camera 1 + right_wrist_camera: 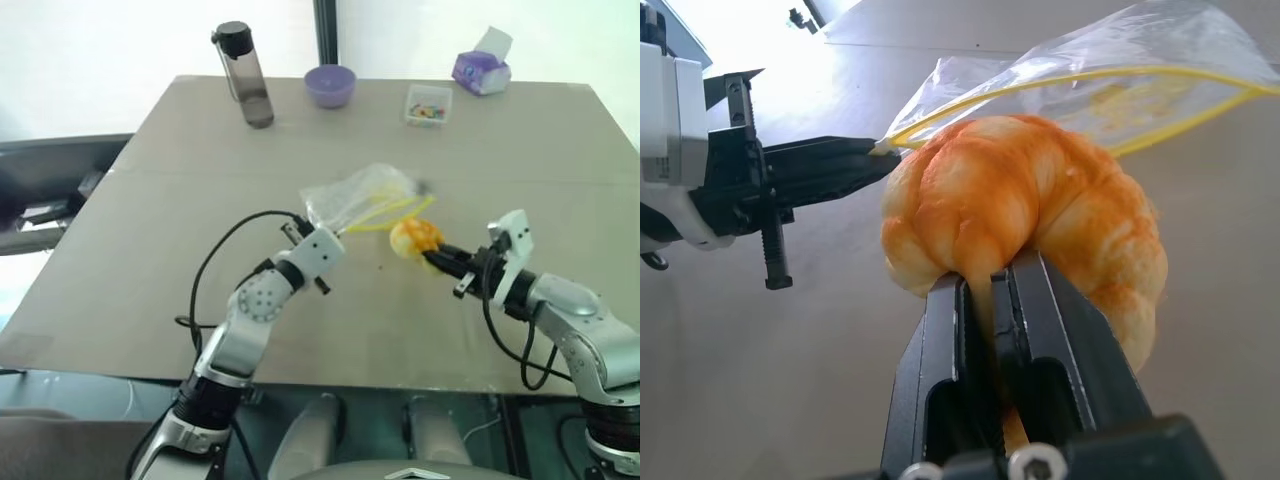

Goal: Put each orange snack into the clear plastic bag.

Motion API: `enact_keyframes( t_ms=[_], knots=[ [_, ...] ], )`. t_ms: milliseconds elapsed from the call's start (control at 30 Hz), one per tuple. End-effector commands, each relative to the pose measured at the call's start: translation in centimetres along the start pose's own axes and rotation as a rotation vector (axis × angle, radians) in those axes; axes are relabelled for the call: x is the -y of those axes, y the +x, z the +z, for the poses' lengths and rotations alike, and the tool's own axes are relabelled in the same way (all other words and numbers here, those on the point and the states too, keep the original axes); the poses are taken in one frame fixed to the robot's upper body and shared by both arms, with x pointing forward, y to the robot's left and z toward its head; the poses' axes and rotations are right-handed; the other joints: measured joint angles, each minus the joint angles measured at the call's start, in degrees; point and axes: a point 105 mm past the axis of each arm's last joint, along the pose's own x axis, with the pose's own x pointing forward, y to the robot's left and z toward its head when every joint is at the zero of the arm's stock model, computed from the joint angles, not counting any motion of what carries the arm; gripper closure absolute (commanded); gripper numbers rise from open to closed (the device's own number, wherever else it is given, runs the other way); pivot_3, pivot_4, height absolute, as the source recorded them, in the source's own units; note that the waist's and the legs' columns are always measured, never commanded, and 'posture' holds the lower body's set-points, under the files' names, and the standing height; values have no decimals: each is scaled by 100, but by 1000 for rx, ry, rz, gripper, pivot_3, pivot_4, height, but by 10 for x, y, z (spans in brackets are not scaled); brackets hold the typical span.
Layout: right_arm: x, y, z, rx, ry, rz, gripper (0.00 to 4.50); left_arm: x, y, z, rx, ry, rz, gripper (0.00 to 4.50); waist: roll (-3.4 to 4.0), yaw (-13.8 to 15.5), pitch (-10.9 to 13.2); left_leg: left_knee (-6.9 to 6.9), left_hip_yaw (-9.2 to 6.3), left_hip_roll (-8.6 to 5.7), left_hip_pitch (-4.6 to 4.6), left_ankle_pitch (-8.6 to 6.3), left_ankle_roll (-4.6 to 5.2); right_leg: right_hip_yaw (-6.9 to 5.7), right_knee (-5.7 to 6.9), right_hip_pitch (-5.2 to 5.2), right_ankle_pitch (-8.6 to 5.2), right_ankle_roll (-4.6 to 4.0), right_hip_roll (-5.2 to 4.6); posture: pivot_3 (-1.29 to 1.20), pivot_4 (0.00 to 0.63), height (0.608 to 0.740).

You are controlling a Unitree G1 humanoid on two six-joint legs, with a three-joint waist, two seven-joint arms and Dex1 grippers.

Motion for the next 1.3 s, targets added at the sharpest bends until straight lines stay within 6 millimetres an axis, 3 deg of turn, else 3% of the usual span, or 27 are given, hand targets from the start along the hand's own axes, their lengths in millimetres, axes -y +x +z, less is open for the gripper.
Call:
enact_keyframes(
  t_ms=[33, 367, 533, 800, 1067, 1267, 1300],
  knots=[
    [2, 6, 8, 7, -55, -3, 4476, -2, -1, 17, 65, 25, 14, 4500, 0, -6, 0, 0, 0, 0, 0, 0, -1, 0, 0, -1, 0, 0, 0, 0, 150, 739],
    [29, 24, 20, 0, -98, -81, 4476, 9, -2, 24, 111, 95, -47, 4500, 0, 3, 0, 1, 2, -2, -2, 3, -4, 1, -2, -1, 0, 0, -2, 0, 150, 739],
    [33, 37, 19, -45, -148, -88, 4476, 18, -1, 30, 147, 130, -92, 4500, 0, 0, 0, 0, 0, -1, -2, 3, -5, 1, -1, -3, 0, -1, -1, 0, 150, 739],
    [27, 62, 35, -53, -180, -46, 4476, 26, 2, 32, 166, 150, -134, 4500, 0, -3, 0, 0, 0, -1, -5, 5, -9, 1, -2, -5, 0, -1, -1, 0, 150, 739],
    [49, 77, 39, -64, -121, -196, 4476, 33, 3, 36, 185, 140, -164, 4500, 1, -6, 0, 0, -1, -2, -7, 8, -13, 1, 0, -9, 1, -1, -2, 0, 150, 739],
    [38, 81, 46, -43, -108, -151, 1943, 34, 4, 37, 186, 125, -160, 4500, 1, -19, 0, 0, 0, -2, -11, 9, -16, 1, 0, -13, 1, -1, -2, 0, 150, 739],
    [31, 79, 43, -53, -131, -110, 1312, 31, 5, 36, 179, 110, -143, 4500, 1, -20, 0, 0, -1, -2, -11, 9, -15, 1, 1, -13, 1, -1, -1, 0, 150, 739]
  ],
)
